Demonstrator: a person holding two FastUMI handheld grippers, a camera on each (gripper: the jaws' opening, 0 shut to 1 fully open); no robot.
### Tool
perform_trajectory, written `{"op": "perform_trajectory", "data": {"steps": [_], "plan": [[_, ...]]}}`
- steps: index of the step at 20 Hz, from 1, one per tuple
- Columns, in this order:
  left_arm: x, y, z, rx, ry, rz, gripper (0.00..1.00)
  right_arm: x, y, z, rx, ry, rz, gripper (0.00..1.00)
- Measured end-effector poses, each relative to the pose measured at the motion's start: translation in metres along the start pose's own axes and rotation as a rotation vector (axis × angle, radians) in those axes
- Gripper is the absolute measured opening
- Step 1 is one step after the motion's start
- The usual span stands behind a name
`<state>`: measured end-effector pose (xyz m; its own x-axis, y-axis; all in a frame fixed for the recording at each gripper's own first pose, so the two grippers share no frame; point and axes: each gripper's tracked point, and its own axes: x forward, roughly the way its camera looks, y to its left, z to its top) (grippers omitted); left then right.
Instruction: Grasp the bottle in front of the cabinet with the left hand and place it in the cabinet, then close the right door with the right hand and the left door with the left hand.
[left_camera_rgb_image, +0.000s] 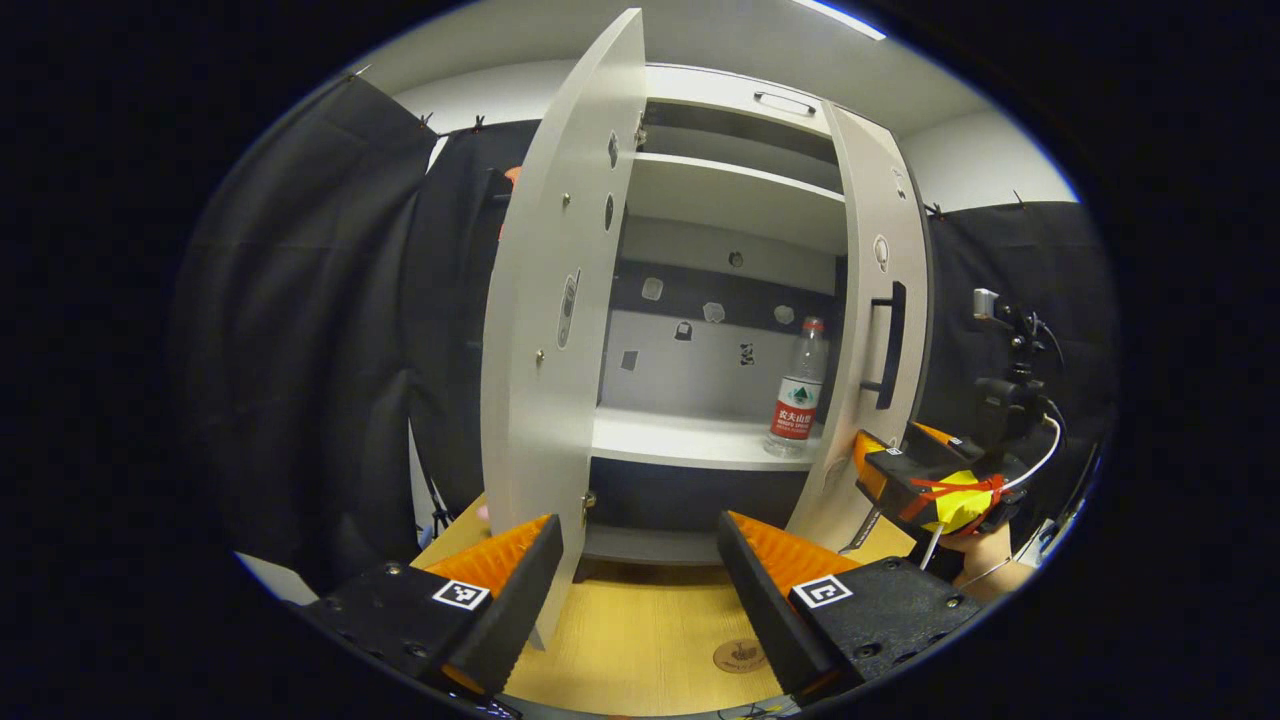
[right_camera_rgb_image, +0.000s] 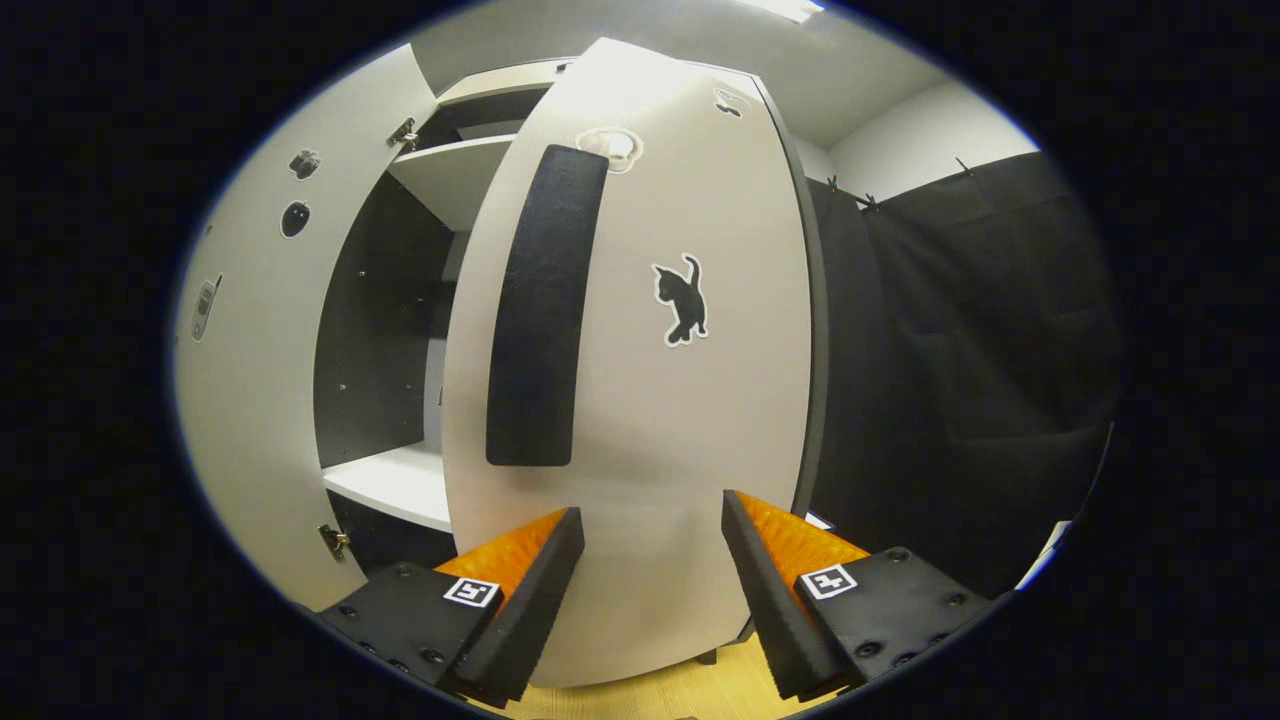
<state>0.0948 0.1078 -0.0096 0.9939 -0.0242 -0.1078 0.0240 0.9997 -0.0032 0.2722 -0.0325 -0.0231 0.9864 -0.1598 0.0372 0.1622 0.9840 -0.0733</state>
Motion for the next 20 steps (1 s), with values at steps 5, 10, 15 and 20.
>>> {"op": "perform_trajectory", "data": {"steps": [5, 10, 15, 20], "plan": [[0.010, 0.008, 0.000, -0.013, -0.006, -0.010, 0.94, 0.014, 0.013, -0.001, -0.037, -0.010, -0.002, 0.94], [-0.006, 0.035, -0.002, 0.013, -0.028, 0.036, 0.95, 0.030, 0.019, -0.003, -0.055, -0.002, -0.011, 0.94], [-0.018, 0.072, -0.002, 0.033, -0.033, 0.096, 0.95, 0.041, 0.024, -0.002, -0.069, 0.000, -0.025, 0.94], [-0.025, 0.111, -0.011, 0.016, -0.024, 0.173, 0.95, 0.043, 0.041, -0.010, -0.069, 0.021, 0.014, 0.93]]}}
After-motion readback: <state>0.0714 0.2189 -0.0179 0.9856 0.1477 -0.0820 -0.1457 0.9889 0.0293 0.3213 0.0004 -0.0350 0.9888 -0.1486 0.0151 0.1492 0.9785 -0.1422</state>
